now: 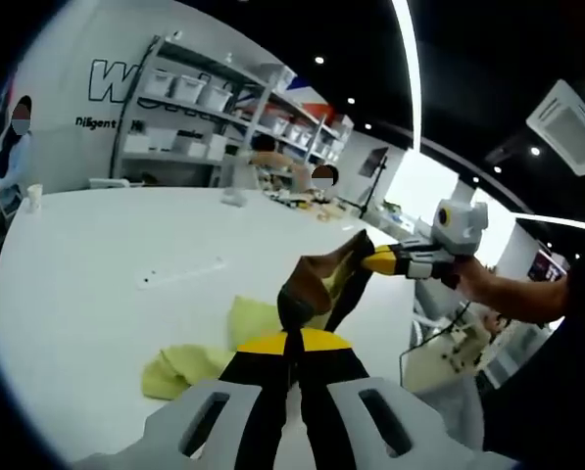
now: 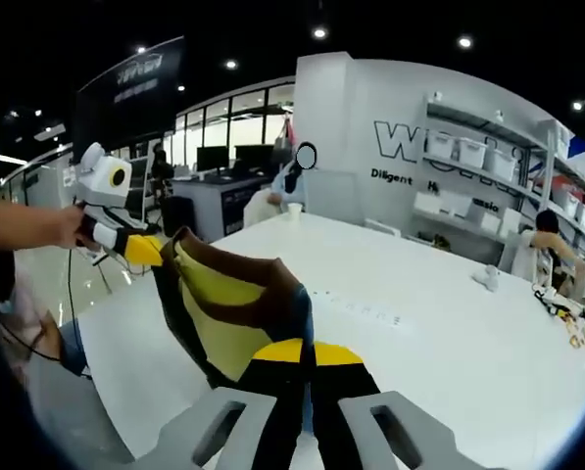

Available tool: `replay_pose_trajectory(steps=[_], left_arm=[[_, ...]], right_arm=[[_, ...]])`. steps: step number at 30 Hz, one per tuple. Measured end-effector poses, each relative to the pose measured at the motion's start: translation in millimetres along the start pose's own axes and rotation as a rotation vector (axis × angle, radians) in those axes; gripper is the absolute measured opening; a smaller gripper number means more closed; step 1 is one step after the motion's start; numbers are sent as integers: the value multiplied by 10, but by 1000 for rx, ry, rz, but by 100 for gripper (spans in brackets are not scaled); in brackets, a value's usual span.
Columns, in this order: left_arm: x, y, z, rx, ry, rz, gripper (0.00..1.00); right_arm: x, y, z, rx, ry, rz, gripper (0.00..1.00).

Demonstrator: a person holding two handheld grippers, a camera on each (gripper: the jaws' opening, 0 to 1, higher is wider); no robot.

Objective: Fold the garment on the visible template until the final outline fits inside the template.

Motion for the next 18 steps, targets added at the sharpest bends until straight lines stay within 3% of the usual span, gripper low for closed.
replay_pose_trajectory(steps=[11,18], left_arm=[[56,167,238,-24,13,-2,3],[122,198,274,-38,29,1,3]], right_arm=[[54,227,-125,34,-3,9,0],[150,273,-143,52,2,20,0]])
Point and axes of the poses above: the point that each gripper's makers call its tool centre point, and the gripper's own axes: y roughly backward along the fingers, z roughly to its right, x roughly out of its top, the point moved 3 cm from there along y, roughly backward along the fingers, and after that the axes turned 10 degrees about z, right-handed, at the moved point
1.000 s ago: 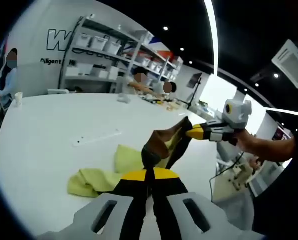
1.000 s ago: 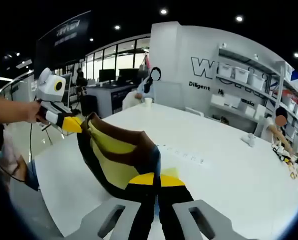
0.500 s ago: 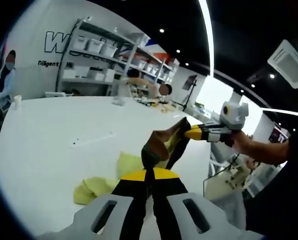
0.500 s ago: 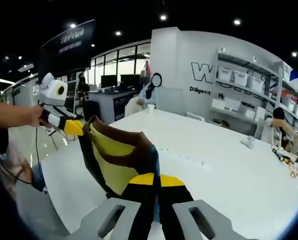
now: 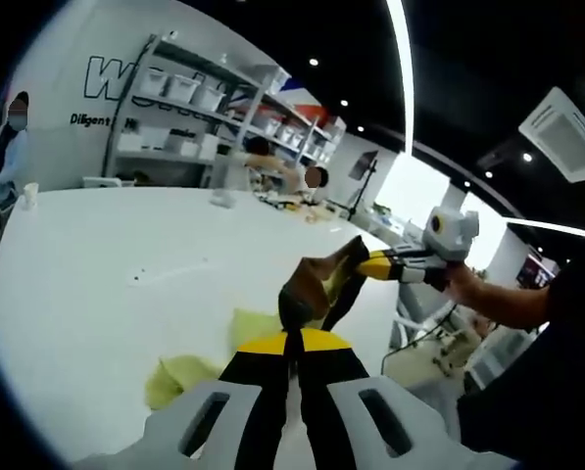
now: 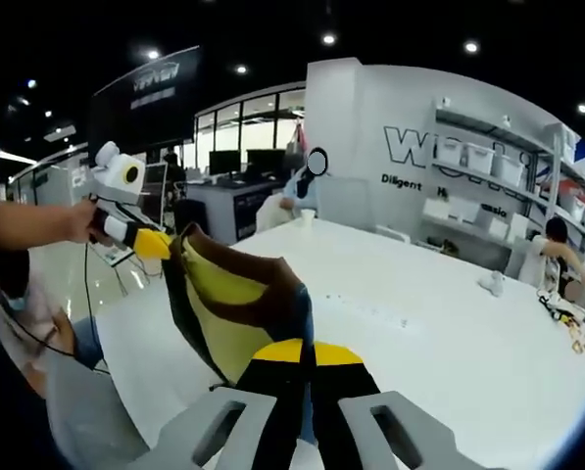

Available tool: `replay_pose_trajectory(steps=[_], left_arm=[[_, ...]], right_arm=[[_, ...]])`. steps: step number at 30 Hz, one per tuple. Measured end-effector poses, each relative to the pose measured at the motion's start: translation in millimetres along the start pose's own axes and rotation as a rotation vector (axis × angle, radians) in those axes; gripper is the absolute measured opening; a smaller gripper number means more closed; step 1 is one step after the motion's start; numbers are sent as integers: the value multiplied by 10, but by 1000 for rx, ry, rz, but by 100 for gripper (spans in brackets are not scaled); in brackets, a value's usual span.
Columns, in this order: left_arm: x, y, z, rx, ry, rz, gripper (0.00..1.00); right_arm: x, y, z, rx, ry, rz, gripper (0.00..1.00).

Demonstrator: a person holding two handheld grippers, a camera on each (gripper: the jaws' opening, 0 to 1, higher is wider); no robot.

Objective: Fold the garment on the visible template until the final outline fits inside the template.

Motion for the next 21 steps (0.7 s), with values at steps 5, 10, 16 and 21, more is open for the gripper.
replay_pose_trajectory(steps=[5,10,16,21], left_arm=[[-4,-53,-77,10,-4,-10,3],[10,-149,-187,26,-12,-10,3],[74,-240,-347,42,-14,-6,3],[129,-330,-490,59,-16,-2,3]], right_arm=[[-34,-82,62,7,11,-12,0],[-79,-187,143,4,11,-26,0],[-61,-340,245,3,21,-31,0],[-37,-492,337,4,37,-39,0]])
Point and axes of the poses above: the point that each gripper's makers call its tool centre point, and the gripper's own axes: y roughly backward along the fingers, z roughly to its right, x roughly out of its top, the point moved 3 cm from there along y, roughly backward along the fingers, and after that the axes turned 10 degrees about z, right-handed, at the moved point
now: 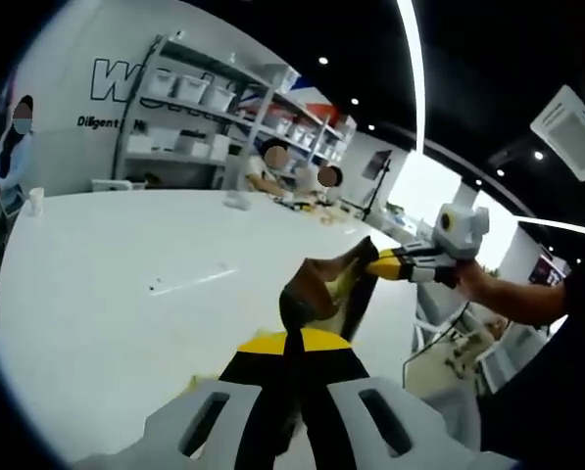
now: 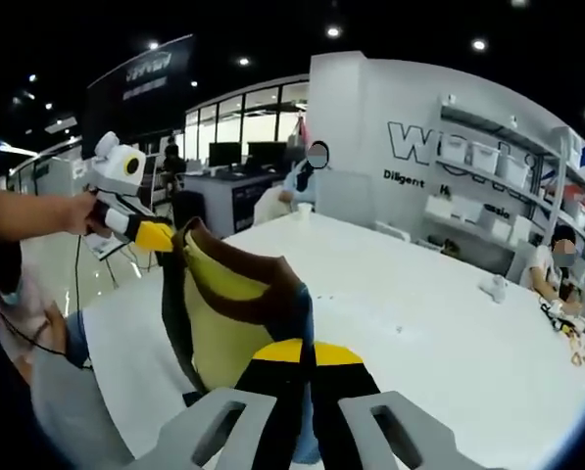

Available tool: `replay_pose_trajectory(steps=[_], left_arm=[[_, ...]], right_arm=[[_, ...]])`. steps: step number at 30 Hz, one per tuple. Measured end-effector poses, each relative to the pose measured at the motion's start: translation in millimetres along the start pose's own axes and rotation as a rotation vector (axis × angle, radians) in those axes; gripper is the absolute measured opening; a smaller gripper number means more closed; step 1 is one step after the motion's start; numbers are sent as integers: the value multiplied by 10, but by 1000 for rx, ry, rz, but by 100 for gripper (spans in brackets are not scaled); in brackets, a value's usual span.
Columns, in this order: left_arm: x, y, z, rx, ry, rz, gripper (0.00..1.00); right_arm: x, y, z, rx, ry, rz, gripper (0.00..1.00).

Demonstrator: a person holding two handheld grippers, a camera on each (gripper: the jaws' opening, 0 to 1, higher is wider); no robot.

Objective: Fold the garment on the visible template until the final outline fits inside the template.

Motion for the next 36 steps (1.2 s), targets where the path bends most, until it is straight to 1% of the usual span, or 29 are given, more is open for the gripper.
replay_pose_trajectory(steps=[3,7,15,23,30,36], left_arm=[[45,-62,-102,13,-1,4,3],[62,-131,-232,28,7,3,3],[114,-253,-393,50,-3,6,3],[142,-395,-575,78,-22,7,3],[143,-527,-770,117,-37,9,3],[147,-669,-1035,158,-76,10,3]], right_arm=[[24,-83,53,3,9,-2,0],[26,-192,107,10,18,-9,0],[23,-412,225,20,30,-25,0],[-15,-580,316,20,53,-43,0],[-101,-783,418,12,59,-61,0],[-209,-968,489,1,58,-72,0]])
Point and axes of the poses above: the point that each gripper's makers call its tool centre point, and the gripper's own axes: y roughly backward along the fingers, z roughly to its right, x roughly out of its top, the point moved 3 cm from there along y, roughly backward along the fingers, and after that the axes turned 10 degrees about z, right-handed, at the moved point
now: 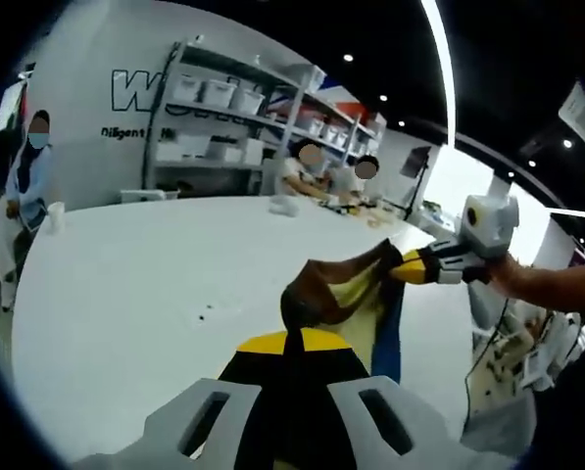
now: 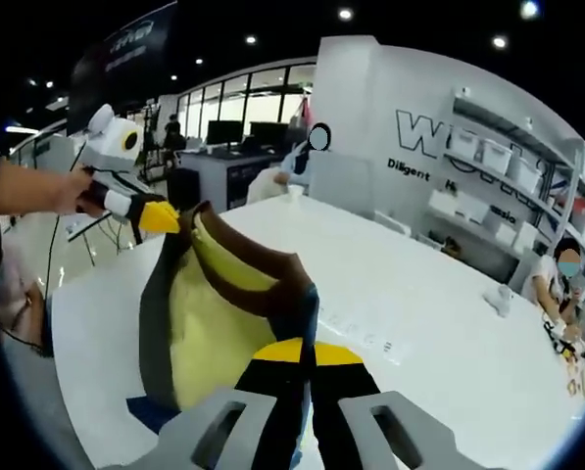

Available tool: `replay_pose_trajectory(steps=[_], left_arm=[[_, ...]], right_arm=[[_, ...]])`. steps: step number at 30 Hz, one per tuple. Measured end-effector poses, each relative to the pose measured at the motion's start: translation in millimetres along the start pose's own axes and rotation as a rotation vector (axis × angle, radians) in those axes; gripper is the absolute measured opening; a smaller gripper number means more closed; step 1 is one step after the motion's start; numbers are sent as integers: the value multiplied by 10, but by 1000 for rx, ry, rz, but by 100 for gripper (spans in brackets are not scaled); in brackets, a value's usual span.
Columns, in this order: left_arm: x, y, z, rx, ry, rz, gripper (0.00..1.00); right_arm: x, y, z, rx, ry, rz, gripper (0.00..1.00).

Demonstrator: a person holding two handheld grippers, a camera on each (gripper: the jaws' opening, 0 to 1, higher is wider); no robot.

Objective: Fold the garment on the visible template until the final outline fits inside the template.

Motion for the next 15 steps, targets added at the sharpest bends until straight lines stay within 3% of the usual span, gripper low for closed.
replay_pose_trajectory(steps=[15], left_arm=[[-178,-306,-331,69,-44,-27,3]], right_arm=[[-247,-421,148,-13,-3,-34,0]])
Point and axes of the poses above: the point that each gripper's makers call its tool centre point, and the gripper's own axes: y roughly backward along the fingers, z roughly to its right, x roughly out of its top, the point moved 3 cm from there along y, roughly backward along the fingers, and after that the axes turned 10 degrees about z, right-handed, at the moved point
